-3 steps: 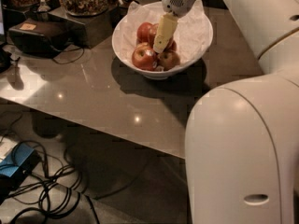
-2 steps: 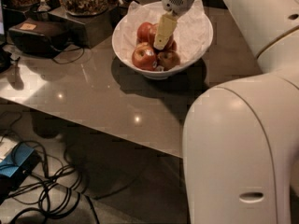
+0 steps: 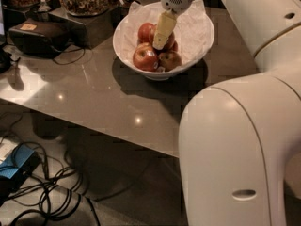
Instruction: Pick apple from white bowl
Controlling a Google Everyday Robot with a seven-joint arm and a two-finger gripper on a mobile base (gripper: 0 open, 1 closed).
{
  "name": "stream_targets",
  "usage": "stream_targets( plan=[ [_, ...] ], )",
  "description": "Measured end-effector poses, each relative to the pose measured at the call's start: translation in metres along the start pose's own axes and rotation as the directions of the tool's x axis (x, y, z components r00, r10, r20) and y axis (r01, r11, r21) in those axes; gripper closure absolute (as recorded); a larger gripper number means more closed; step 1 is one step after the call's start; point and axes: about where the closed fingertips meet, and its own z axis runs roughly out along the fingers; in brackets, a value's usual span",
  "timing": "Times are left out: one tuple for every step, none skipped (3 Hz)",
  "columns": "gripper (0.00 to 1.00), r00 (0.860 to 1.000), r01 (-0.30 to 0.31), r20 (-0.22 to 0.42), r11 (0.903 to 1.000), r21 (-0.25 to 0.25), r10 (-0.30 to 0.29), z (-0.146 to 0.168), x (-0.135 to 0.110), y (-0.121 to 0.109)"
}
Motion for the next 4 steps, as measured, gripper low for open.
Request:
stream_targets(
  plan=[
    [0.27, 1.000, 0.003, -0.003, 0.9999, -0.011, -0.003, 0.005, -0.002, 0.002],
    [0.27, 1.000, 0.012, -0.015, 0.9996, -0.027, -0.013, 0.014, -0.002, 0.005],
    [0.45, 1.000, 0.012, -0.008, 0.9997, -0.020, -0.013, 0.015, -0.005, 0.003],
    [0.69, 1.000, 0.012, -0.008, 0.9997, -0.020, -0.012, 0.015, -0.005, 0.003]
  ],
)
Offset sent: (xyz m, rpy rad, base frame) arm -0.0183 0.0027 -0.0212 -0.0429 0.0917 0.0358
